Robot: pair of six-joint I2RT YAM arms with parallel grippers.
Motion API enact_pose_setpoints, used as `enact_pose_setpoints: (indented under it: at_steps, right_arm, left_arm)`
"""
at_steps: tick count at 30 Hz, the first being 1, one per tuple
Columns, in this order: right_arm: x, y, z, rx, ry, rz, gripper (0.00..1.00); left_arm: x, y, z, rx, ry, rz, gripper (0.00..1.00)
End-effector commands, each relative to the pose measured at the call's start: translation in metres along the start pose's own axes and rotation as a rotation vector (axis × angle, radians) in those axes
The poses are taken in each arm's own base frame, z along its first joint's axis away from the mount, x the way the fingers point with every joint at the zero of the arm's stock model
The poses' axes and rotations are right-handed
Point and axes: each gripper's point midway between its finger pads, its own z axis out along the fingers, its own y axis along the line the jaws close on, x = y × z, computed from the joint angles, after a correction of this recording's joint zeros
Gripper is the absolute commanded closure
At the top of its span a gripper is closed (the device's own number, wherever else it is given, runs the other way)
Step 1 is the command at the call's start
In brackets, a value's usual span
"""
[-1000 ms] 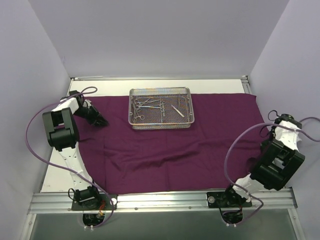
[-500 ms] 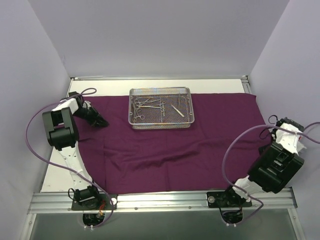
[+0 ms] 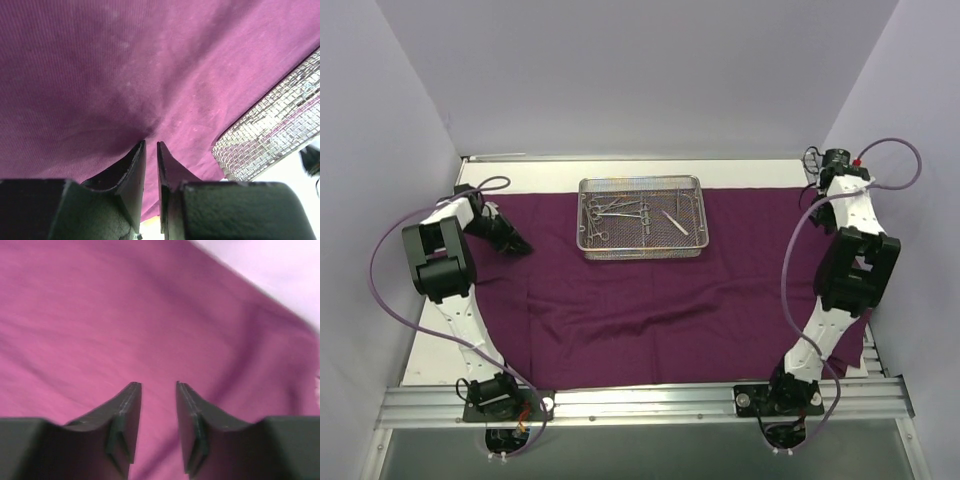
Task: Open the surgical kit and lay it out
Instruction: Smooth out the surgical kit at the center of the board.
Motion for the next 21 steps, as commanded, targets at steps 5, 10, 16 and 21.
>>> enact_pose_setpoints:
  at_steps: [5,10,16,21]
  right_arm:
    - [0.000,0.113,0.039,-0.261,0.044,-0.087,0.74]
    - [0.006,0.146,0.062,-0.287,0.036,-0.203,0.48]
    - [0.021,0.153,0.085,-0.268,0.069,-0.272,0.27]
    - [0.043,0.151,0.112,-0.197,0.124,-0.315,0.18]
  left_arm:
    - [-0.032,-0.021,-0.016,-0.034,-0.121,0.118,0.78]
    - [-0.050,-0.021,-0.014,-0.131,-0.176,0.120,0.78]
    - [-0.067,-0.010,-0.011,-0.287,-0.216,0.130,0.68]
    - [-0.086,0.018,0.005,-0.440,-0.195,0.117,0.64]
